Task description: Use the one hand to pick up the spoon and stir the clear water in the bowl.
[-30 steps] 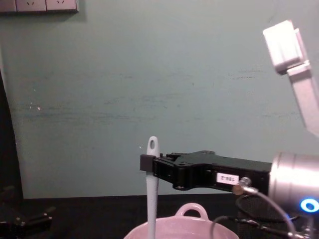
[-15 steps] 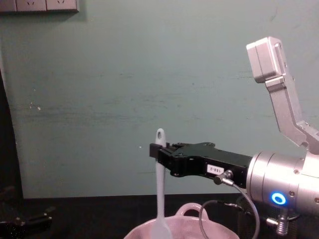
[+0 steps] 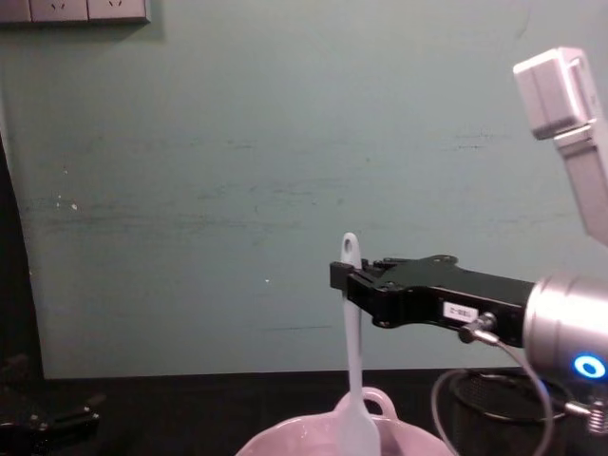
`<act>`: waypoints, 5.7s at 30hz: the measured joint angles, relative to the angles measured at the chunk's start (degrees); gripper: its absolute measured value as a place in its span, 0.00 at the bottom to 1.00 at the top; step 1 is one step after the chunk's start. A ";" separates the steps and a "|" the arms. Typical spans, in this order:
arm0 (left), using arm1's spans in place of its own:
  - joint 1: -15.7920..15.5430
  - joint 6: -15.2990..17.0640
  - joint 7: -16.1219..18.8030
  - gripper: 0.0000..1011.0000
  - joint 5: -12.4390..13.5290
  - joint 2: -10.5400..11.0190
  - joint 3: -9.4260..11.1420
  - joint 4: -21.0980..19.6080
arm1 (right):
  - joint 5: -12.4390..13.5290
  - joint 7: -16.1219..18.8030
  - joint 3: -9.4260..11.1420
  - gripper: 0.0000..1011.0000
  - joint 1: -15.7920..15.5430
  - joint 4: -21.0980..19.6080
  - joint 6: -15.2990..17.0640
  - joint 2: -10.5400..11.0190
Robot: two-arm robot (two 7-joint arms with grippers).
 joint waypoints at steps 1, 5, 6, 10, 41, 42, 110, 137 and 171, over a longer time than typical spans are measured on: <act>0.00 0.00 0.00 1.00 0.00 0.00 0.00 0.00 | -0.05 0.01 0.13 0.11 -0.39 -0.76 0.45 0.36; 0.00 0.00 0.00 1.00 0.00 0.00 0.00 0.00 | 0.01 0.41 0.78 0.11 -2.45 -4.41 2.91 1.97; 0.00 0.00 0.00 1.00 0.00 0.00 0.00 0.00 | 0.10 0.54 0.95 0.11 -2.88 -5.06 3.29 2.23; 0.00 0.00 0.00 1.00 0.00 0.00 0.00 0.00 | 1.25 1.95 1.73 0.11 -4.95 -8.18 5.07 3.36; 0.00 0.00 0.00 1.00 0.00 0.00 0.00 0.00 | -1.23 -0.11 0.38 0.11 0.60 4.27 -1.90 -5.99; 0.00 0.00 0.00 1.00 0.00 0.00 0.00 0.00 | -1.93 -0.79 0.67 0.11 0.81 4.68 -2.22 -6.19; 0.00 0.00 0.00 1.00 0.00 0.00 0.00 0.00 | -2.12 -1.01 2.44 0.11 1.99 5.33 -0.84 -6.67; 0.00 0.00 0.00 1.00 0.00 0.00 0.00 0.00 | 3.64 2.36 4.42 0.11 -9.67 -12.79 9.32 1.02; 0.00 0.00 0.00 1.00 0.00 0.00 0.00 0.00 | -1.12 -1.96 3.64 0.11 -0.21 2.34 0.10 -6.53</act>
